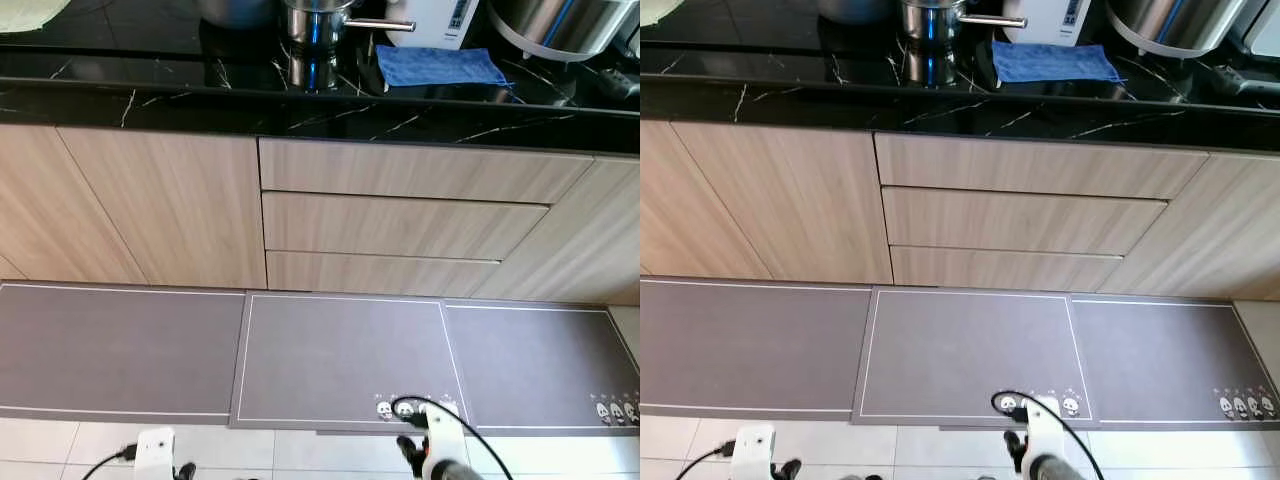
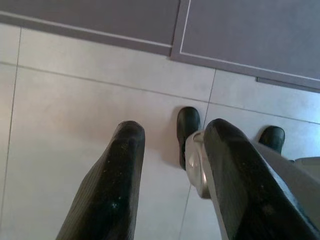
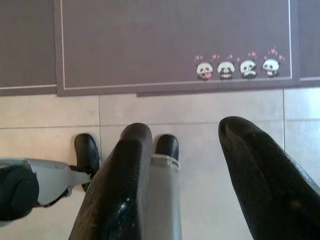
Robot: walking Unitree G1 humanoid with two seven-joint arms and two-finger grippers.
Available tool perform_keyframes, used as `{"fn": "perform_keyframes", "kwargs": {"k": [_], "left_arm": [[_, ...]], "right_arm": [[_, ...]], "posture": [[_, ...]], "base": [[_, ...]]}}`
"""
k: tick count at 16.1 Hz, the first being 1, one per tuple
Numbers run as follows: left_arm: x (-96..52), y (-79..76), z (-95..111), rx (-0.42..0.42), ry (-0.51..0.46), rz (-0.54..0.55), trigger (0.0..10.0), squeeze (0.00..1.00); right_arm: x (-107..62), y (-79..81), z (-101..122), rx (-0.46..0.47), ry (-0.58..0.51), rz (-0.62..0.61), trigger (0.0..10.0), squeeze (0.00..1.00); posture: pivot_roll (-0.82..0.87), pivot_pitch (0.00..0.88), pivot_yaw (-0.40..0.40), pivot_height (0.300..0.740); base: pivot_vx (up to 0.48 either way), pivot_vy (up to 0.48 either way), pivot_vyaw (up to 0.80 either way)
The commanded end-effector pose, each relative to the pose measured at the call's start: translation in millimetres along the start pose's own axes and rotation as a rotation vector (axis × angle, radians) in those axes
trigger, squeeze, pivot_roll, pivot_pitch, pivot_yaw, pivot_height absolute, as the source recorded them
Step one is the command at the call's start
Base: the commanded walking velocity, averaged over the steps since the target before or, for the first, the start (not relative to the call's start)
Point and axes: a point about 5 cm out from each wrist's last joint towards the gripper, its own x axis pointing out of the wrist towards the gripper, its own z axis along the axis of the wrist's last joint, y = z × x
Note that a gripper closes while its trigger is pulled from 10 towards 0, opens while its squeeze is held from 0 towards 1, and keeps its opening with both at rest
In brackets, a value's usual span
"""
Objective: Kitchen organization
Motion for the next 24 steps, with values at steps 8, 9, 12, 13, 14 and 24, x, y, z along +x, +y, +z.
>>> {"fn": "perform_keyframes", "kwargs": {"k": [8,9,12,13,14,24], "left_arm": [[-2.2,9.2,-6.8,0.024,0.05,-0.007,10.0,0.0],[-2.2,10.6,-6.2,0.019,0.048,-0.004,10.0,0.0],[-2.8,12.2,-7.9,0.026,0.057,0.0,10.0,0.0],[-1.8,10.5,-5.1,0.031,0.053,-0.01,10.0,0.0],[-1.2,9.6,-2.9,0.031,0.048,-0.017,10.0,0.0],[0.4,-5.9,-3.5,0.046,0.042,-0.061,10.0,0.0]], "right_arm": [[-5.5,-3.8,-22.3,0.027,0.051,-0.027,10.0,0.0],[-5.1,-2.3,-22.0,0.036,0.049,-0.026,10.0,0.0],[-3.7,1.2,-17.8,0.058,0.029,-0.018,10.0,0.0],[-3.0,2.1,-15.6,0.063,0.022,-0.018,10.0,0.0],[-2.6,2.8,-14.4,0.065,0.019,-0.019,10.0,0.0],[-7.5,-17.8,-15.5,0.048,0.002,-0.048,10.0,0.0]], "posture": [[0.09,0.094,-0.044,0.74],[0.09,0.092,-0.041,0.74],[0.09,0.08,-0.031,0.74],[0.09,0.072,-0.026,0.74],[0.09,0.068,-0.02,0.74],[0.04,0.103,-0.071,0.74]], "base": [[0.0,0.0,0.0],[0.0,0.0,0.0],[0.0,0.0,0.0],[0.0,0.0,0.0],[0.0,0.0,0.0],[0.0,0.0,0.0]]}}
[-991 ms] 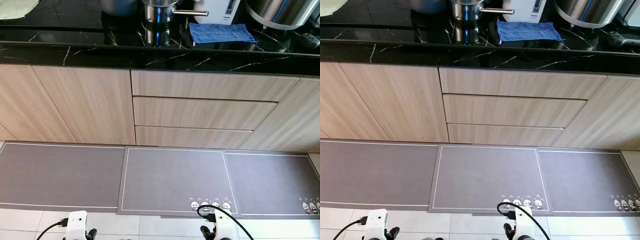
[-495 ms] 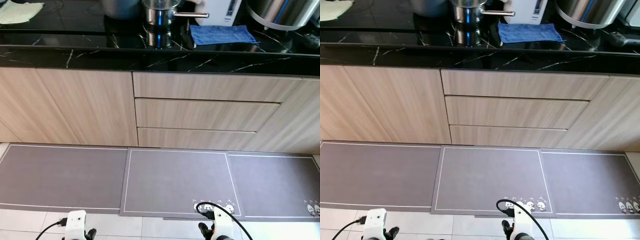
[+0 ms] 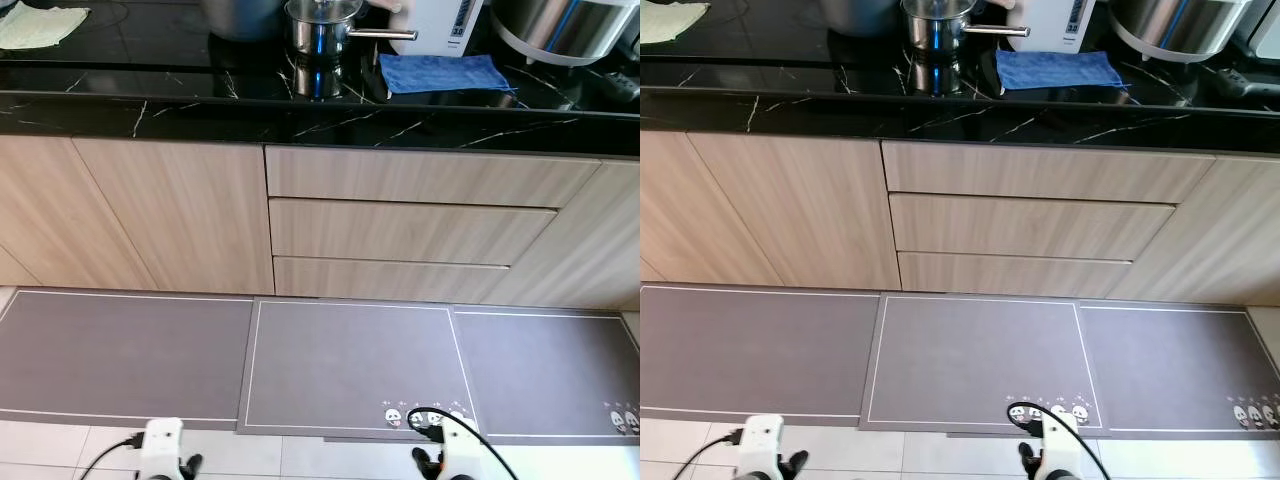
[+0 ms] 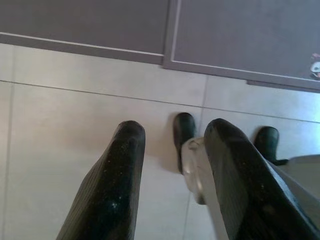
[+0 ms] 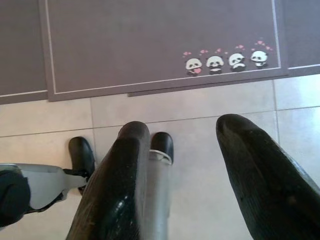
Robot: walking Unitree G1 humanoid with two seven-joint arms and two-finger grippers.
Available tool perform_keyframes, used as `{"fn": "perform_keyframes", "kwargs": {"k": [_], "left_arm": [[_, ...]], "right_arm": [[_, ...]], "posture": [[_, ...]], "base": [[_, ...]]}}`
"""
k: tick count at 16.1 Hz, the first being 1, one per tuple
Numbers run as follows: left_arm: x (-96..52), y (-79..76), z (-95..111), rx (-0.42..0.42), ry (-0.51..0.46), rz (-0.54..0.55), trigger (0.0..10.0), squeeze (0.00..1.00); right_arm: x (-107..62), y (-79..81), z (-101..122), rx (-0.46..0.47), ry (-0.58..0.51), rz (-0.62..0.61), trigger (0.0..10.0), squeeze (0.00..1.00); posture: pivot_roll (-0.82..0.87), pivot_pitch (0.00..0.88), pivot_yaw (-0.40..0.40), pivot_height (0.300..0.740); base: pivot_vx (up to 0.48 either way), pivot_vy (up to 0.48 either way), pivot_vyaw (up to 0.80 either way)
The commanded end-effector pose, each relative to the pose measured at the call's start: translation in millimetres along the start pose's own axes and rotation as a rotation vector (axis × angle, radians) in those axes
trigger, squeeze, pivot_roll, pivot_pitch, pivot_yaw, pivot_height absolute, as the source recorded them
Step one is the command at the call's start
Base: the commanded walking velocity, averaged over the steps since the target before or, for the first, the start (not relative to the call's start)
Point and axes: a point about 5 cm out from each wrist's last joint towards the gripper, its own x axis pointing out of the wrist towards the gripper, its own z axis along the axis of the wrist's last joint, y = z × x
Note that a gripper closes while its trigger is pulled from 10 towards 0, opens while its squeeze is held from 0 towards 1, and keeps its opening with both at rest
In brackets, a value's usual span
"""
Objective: Kitchen organization
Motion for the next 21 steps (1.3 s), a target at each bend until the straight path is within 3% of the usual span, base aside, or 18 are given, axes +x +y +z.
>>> {"fn": "perform_keyframes", "kwargs": {"k": [1,16,21], "left_arm": [[-2.1,-0.7,-11.0,-0.004,0.035,0.004,10.0,0.0],[-4.7,-5.8,-23.7,0.075,0.071,-0.001,10.0,0.0],[-5.3,-6.1,-25.8,0.072,0.074,-0.001,10.0,0.0]], "right_arm": [[-0.9,-1.9,-1.6,0.006,-0.002,-0.004,10.0,0.0],[1.2,7.3,2.1,-0.021,-0.011,0.037,10.0,0.0],[1.7,9.6,3.0,-0.02,-0.014,0.041,10.0,0.0]], "posture": [[0.01,0.105,-0.075,0.74],[0.01,0.079,-0.089,0.74],[0.0,0.105,-0.082,0.74]], "base": [[0.0,0.0,0.0],[0.0,0.0,0.0],[0.0,-0.279,0.0]]}}
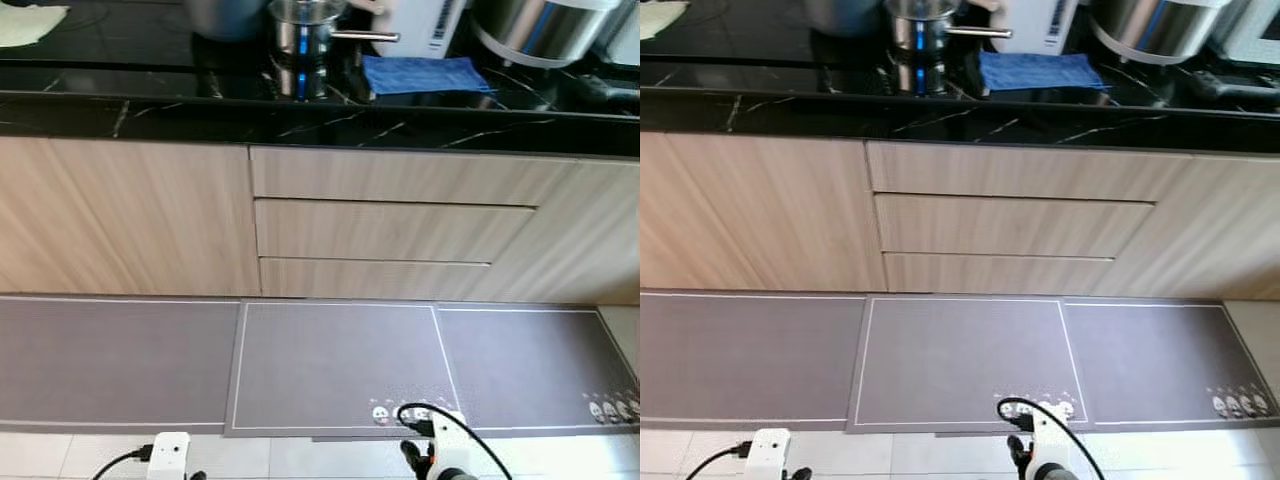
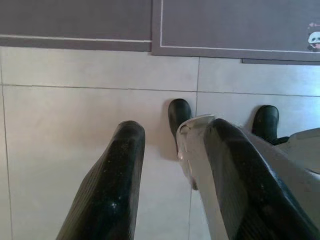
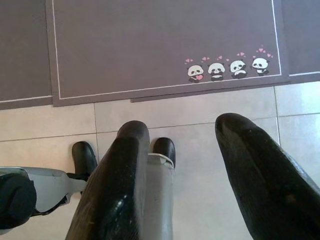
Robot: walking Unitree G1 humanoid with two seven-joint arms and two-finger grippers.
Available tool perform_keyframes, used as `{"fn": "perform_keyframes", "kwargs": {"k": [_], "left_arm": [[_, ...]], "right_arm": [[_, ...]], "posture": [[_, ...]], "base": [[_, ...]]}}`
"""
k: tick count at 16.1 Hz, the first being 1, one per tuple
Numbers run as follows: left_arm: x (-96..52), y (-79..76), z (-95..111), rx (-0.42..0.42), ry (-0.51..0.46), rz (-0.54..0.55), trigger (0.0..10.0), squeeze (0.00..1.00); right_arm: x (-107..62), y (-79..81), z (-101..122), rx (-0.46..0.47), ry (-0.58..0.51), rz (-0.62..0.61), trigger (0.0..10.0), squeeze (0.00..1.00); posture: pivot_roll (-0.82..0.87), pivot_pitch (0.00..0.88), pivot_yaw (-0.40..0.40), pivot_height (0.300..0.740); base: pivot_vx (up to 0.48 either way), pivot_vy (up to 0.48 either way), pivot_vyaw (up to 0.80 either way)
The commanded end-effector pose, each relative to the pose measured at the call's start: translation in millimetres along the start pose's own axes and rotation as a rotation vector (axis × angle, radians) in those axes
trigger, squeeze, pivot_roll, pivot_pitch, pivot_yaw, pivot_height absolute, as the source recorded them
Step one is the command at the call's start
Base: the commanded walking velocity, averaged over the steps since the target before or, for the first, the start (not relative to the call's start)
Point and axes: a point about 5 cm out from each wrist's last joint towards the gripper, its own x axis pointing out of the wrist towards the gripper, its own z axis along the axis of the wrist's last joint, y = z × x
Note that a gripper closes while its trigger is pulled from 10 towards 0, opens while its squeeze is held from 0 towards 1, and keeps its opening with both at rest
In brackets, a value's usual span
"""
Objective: Kitchen organization
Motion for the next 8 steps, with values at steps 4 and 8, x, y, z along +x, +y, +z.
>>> {"fn": "perform_keyframes", "kwargs": {"k": [4,8], "left_arm": [[-1.7,-1.6,-8.7,0.014,0.025,-0.006,10.0,0.0],[-1.7,-1.9,-8.7,0.011,0.025,-0.006,10.0,0.0]], "right_arm": [[-0.6,0.5,-3.6,-0.007,0.014,-0.004,10.0,0.0],[-0.2,2.2,-4.4,-0.004,0.023,-0.002,10.0,0.0]], "posture": [[0.01,0.121,-0.073,0.74],[0.01,0.128,-0.076,0.74]], "base": [[0.0,-0.365,0.0],[0.0,-0.377,0.0]]}}
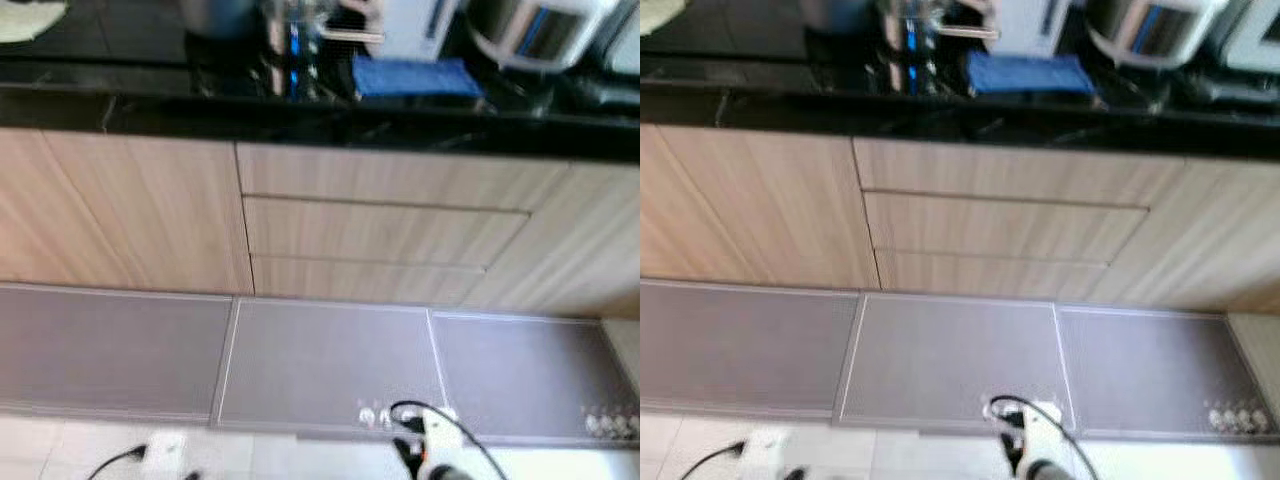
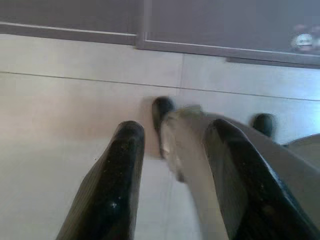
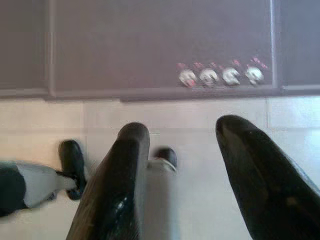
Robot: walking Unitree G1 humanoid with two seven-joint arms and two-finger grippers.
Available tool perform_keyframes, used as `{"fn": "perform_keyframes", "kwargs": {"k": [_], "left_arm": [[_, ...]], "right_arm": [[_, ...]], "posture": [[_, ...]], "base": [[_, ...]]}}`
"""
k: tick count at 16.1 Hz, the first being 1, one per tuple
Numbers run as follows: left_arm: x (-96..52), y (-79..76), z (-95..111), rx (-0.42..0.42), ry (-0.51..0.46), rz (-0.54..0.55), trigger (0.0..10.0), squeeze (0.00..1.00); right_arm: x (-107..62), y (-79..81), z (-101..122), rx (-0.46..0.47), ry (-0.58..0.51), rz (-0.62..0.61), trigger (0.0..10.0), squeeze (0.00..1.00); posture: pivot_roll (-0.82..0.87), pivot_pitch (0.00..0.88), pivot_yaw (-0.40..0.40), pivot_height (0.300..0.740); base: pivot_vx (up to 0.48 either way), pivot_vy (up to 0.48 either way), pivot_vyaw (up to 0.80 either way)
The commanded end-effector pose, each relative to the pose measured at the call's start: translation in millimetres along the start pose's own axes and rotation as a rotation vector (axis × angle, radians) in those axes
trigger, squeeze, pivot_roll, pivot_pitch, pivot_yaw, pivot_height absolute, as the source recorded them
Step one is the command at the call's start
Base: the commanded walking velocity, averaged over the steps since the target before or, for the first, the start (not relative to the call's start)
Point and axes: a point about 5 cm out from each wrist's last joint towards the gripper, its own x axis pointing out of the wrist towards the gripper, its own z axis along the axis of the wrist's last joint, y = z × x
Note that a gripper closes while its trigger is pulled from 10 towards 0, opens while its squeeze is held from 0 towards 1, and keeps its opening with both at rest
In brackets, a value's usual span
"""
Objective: Kitchen organization
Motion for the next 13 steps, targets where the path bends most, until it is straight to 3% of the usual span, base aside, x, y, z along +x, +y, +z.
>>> {"fn": "perform_keyframes", "kwargs": {"k": [1,8,13], "left_arm": [[-2.4,2.2,-10.2,0.008,0.036,0.002,10.0,0.0],[-2.1,0.4,-9.9,0.001,0.034,0.001,10.0,0.0],[-1.9,-0.5,-9.6,0.0,0.034,-0.003,10.0,0.0]], "right_arm": [[-0.4,0.0,-2.7,0.009,0.012,-0.004,10.0,0.0],[-0.4,3.8,-3.8,-0.042,0.012,0.026,10.0,0.0],[-1.6,-2.4,-5.0,-0.006,0.02,0.016,10.0,0.0]], "posture": [[0.01,0.13,-0.077,0.74],[0.01,0.142,-0.088,0.74],[0.01,0.14,-0.091,0.74]], "base": [[0.0,-0.386,0.0],[0.0,-0.382,0.0],[0.0,-0.381,0.0]]}}
